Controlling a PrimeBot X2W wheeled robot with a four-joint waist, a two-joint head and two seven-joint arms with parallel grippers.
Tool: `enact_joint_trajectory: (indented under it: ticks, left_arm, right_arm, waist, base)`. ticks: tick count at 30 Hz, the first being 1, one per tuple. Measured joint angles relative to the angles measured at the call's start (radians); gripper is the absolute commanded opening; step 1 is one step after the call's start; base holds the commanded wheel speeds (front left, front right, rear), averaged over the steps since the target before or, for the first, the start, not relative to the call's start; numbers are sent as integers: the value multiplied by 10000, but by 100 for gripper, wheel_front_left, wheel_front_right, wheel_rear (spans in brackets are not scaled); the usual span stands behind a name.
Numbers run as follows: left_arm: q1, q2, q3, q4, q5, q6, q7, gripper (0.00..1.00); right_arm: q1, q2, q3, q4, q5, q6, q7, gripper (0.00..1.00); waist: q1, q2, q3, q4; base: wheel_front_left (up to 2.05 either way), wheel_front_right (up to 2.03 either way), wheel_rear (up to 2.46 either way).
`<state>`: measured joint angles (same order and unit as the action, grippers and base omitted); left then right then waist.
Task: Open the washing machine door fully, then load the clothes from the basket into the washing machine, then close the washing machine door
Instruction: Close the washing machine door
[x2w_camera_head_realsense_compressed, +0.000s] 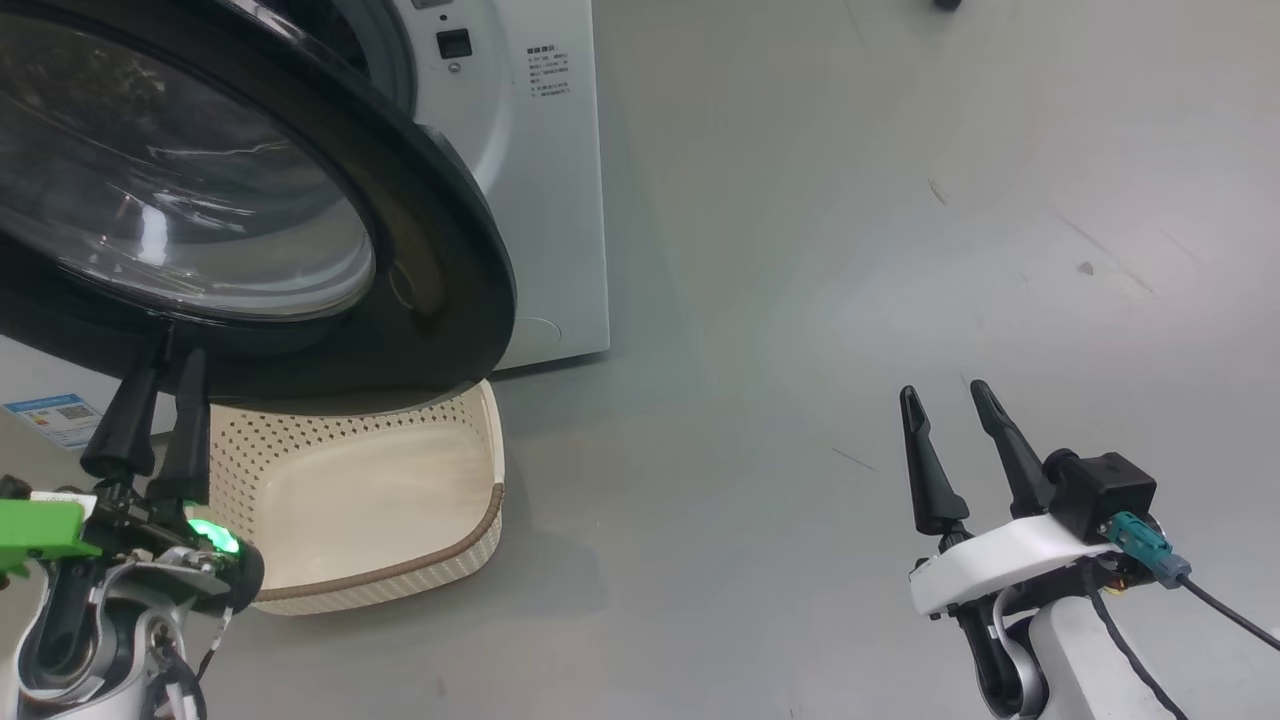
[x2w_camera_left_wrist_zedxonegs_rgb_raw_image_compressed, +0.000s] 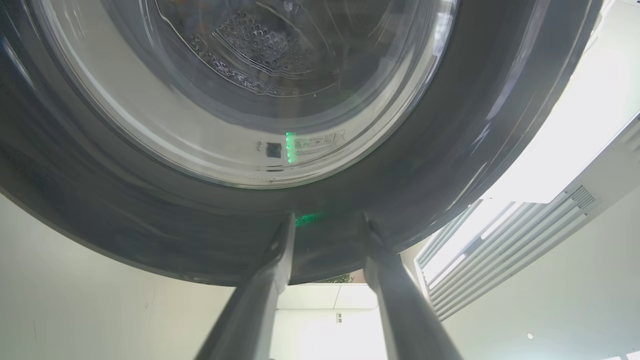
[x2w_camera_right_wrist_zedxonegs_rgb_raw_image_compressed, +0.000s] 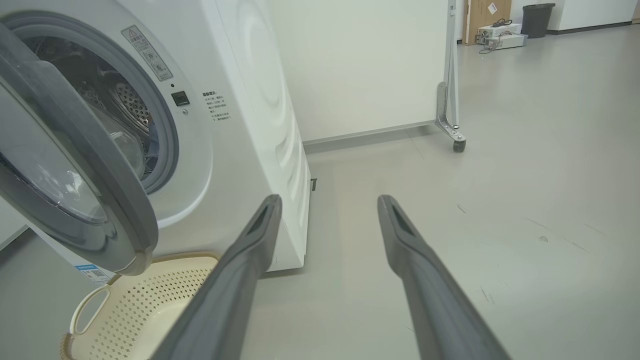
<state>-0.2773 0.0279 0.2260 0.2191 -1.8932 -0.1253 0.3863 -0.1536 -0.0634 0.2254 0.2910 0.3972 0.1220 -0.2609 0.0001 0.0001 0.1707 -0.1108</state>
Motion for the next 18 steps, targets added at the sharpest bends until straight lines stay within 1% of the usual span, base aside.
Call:
enact_joint_trajectory:
  ticks: [1, 2, 7, 13, 18]
  left_arm:
    - [205, -10, 15, -42, -2, 0, -4, 81]
    - [312, -10, 25, -75, -2, 0, -4, 100]
    - [789, -15, 280, -278, -121, 0, -244, 100]
    - [1094, -23, 631, -1062, 12, 0, -685, 100]
    - [1408, -25, 654, -1467, 100, 0, -1060, 100]
  right_arm:
    - [36, 0, 15, 42, 0, 0, 0, 100]
    - [39, 0, 27, 54, 0, 0, 0, 100]
    - [206, 0, 79, 71, 0, 0, 0, 100]
    - [415, 6, 148, 33, -2, 0, 0, 100]
    - [416, 12, 190, -31, -2, 0, 0, 100]
  waist:
    - [0, 0, -157, 100]
    - [0, 0, -237, 152]
    - [0, 0, -610, 384]
    - [0, 0, -923, 627]
    - [-1, 0, -1061, 784]
  base:
    - [0, 0, 0]
    - [0, 0, 0]
    - [0, 0, 0]
    - [0, 0, 0]
    - [0, 0, 0]
